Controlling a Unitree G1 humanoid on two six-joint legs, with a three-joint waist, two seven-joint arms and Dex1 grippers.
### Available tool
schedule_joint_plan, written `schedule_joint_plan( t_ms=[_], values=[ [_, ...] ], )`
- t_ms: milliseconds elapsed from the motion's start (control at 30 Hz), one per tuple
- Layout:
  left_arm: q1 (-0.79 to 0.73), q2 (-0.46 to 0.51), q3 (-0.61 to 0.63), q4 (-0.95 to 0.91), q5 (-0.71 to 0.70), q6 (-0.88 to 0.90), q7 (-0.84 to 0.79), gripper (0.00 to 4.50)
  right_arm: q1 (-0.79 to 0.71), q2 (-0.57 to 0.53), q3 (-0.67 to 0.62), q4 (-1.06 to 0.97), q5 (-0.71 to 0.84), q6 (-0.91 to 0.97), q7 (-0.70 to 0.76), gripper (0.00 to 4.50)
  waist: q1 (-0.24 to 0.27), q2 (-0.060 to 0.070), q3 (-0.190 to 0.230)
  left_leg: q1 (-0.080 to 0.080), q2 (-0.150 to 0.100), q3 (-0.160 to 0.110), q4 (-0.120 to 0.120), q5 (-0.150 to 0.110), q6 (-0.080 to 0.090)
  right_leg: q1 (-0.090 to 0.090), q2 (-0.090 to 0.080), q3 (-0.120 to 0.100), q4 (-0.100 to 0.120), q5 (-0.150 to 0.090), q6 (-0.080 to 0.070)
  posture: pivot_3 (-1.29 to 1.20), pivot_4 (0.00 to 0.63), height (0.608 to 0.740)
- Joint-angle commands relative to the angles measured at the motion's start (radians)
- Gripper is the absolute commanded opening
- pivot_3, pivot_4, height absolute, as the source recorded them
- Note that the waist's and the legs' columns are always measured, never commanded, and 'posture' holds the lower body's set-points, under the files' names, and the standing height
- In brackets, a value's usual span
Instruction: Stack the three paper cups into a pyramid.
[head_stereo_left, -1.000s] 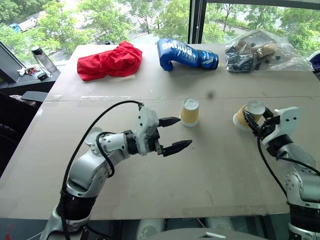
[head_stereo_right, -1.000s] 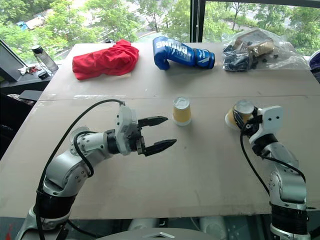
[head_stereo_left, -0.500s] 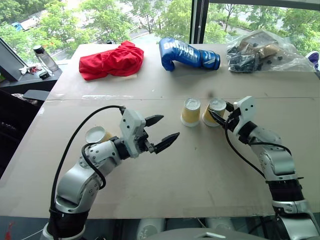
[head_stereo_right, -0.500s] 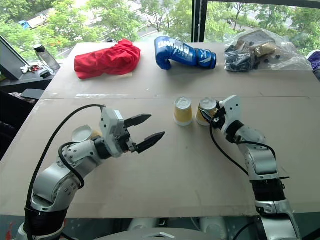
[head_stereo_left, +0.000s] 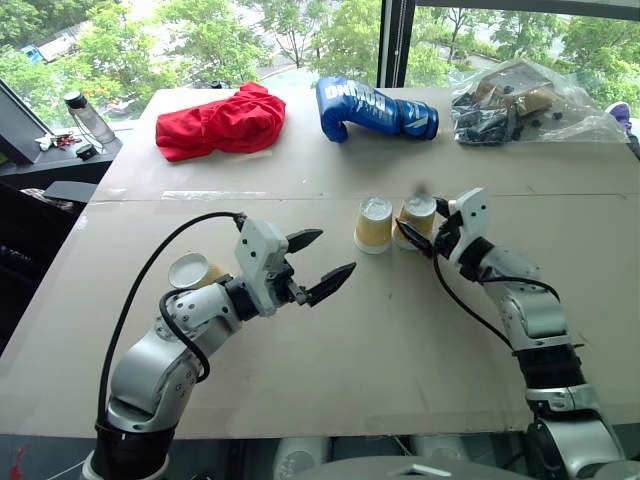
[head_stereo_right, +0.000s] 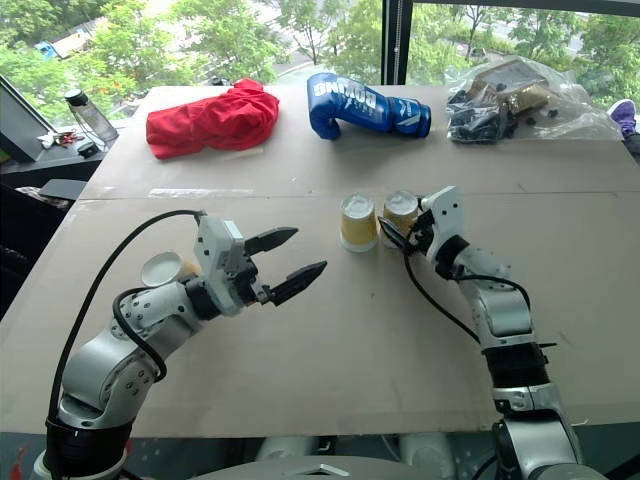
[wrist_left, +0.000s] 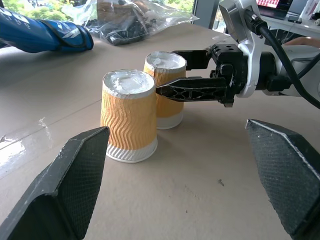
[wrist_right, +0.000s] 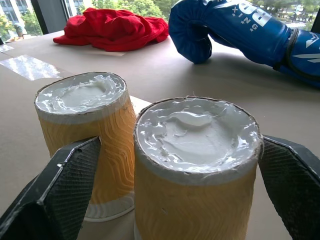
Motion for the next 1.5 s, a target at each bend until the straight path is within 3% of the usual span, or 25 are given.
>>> schedule_joint_plan(
  t_ms=[33, 333, 567, 700, 867, 1067, 1500],
  values=[
    [0.016, -0.006, 0.018, -0.049, -0.005, -0.018, 0.008, 4.50, 0.004, -0.011, -0.019, -0.040, 0.001, -0.025, 0.001, 4.47, 0.000, 0.000, 0.000, 0.000, 0.000, 0.000, 0.000, 0.000, 0.000, 0.000, 0.000, 0.000, 0.000, 0.000, 0.000, 0.00, 0.150, 0.740],
    [0.191, -0.034, 0.039, -0.222, 0.060, -0.077, 0.094, 4.50, 0.122, -0.142, -0.121, -0.206, 0.109, -0.087, 0.153, 4.47, 0.002, 0.000, 0.000, 0.000, 0.000, 0.000, -0.001, 0.000, 0.001, 0.000, -0.001, 0.000, -0.001, 0.000, 0.000, 0.00, 0.150, 0.740],
    [0.397, -0.197, 0.095, -0.331, 0.218, -0.218, 0.293, 4.50, 0.305, -0.312, -0.219, -0.394, 0.468, 0.057, 0.489, 4.47, 0.004, 0.000, 0.000, 0.001, 0.000, 0.000, 0.000, -0.001, 0.001, 0.003, -0.003, 0.002, -0.002, 0.000, 0.000, 0.00, 0.150, 0.740],
    [0.472, -0.299, 0.114, -0.320, 0.386, -0.281, 0.437, 4.50, 0.391, -0.351, -0.208, -0.451, 0.531, 0.034, 0.615, 4.47, 0.004, -0.001, 0.000, 0.001, 0.000, -0.002, -0.001, -0.001, 0.002, 0.005, -0.002, 0.002, -0.005, 0.000, 0.000, 0.00, 0.150, 0.740],
    [0.510, -0.423, 0.127, -0.316, 0.509, -0.314, 0.582, 4.50, 0.404, -0.346, -0.173, -0.456, 0.503, -0.004, 0.669, 4.47, 0.005, -0.003, 0.001, 0.004, -0.001, -0.002, 0.002, -0.001, 0.002, 0.010, -0.002, 0.001, -0.005, 0.000, -0.001, 0.00, 0.150, 0.740],
    [0.528, -0.475, 0.189, -0.257, 0.499, -0.328, 0.602, 4.50, 0.387, -0.330, -0.156, -0.437, 0.489, -0.048, 0.688, 4.47, 0.009, -0.005, 0.002, 0.004, -0.001, -0.003, 0.002, -0.001, 0.002, 0.010, -0.002, -0.002, -0.005, 0.000, 0.000, 0.00, 0.150, 0.740],
    [0.443, -0.448, 0.231, -0.056, 0.491, -0.425, 0.552, 4.50, 0.327, -0.273, -0.145, -0.397, 0.461, -0.099, 0.651, 4.47, 0.011, -0.005, 0.002, 0.003, -0.001, -0.003, 0.002, -0.001, 0.002, 0.009, -0.003, -0.004, -0.006, 0.000, 0.000, 0.00, 0.150, 0.740]
  ],
)
